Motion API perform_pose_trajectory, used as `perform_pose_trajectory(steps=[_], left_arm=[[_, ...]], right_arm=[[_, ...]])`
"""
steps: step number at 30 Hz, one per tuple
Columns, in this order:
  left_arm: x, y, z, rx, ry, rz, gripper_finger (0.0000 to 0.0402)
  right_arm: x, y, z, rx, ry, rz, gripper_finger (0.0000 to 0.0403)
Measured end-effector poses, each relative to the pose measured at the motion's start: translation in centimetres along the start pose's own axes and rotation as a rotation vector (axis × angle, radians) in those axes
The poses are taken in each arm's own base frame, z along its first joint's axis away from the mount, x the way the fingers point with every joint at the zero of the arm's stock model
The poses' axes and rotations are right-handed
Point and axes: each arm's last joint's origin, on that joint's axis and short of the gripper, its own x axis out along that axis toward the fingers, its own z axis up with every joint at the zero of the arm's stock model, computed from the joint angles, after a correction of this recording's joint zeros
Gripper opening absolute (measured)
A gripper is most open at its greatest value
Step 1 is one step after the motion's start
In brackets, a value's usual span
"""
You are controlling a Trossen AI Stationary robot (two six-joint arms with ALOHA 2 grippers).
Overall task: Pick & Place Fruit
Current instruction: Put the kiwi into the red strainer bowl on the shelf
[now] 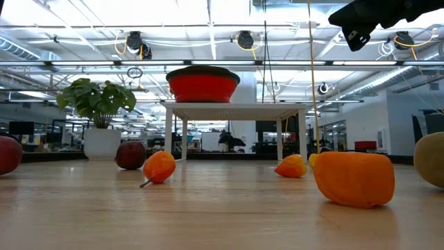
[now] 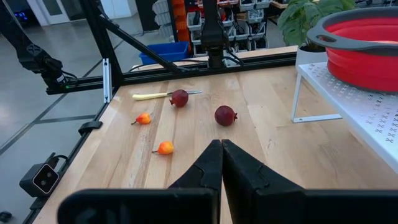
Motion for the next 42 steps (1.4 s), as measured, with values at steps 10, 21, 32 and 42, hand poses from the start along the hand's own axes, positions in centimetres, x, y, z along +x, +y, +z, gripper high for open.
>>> perform_pose_trajectory(steps=[10, 21, 32, 42], left_arm=[[-1.0, 4.4, -1.3, 0.235, 0.29, 0.374, 0.0209], [-2.1, 7.3, 2.6, 0.432, 0.31, 0.546, 0.0209], [-5.1, 5.5, 8.6, 0.747, 0.315, 0.765, 0.0209], [-8.0, 5.3, 13.2, 1.09, 0.352, 1.028, 0.0209]], right_arm=[[0.0, 0.0, 0.0, 0.0, 0.0, -0.001, 0.0004], [0.0, 0.0, 0.0, 0.0, 0.0, -0.003, 0.0004], [0.1, 0.0, 0.0, 0.001, -0.004, -0.005, 0.0004], [0.1, 0.0, 0.0, 0.001, -0.004, -0.005, 0.0004]])
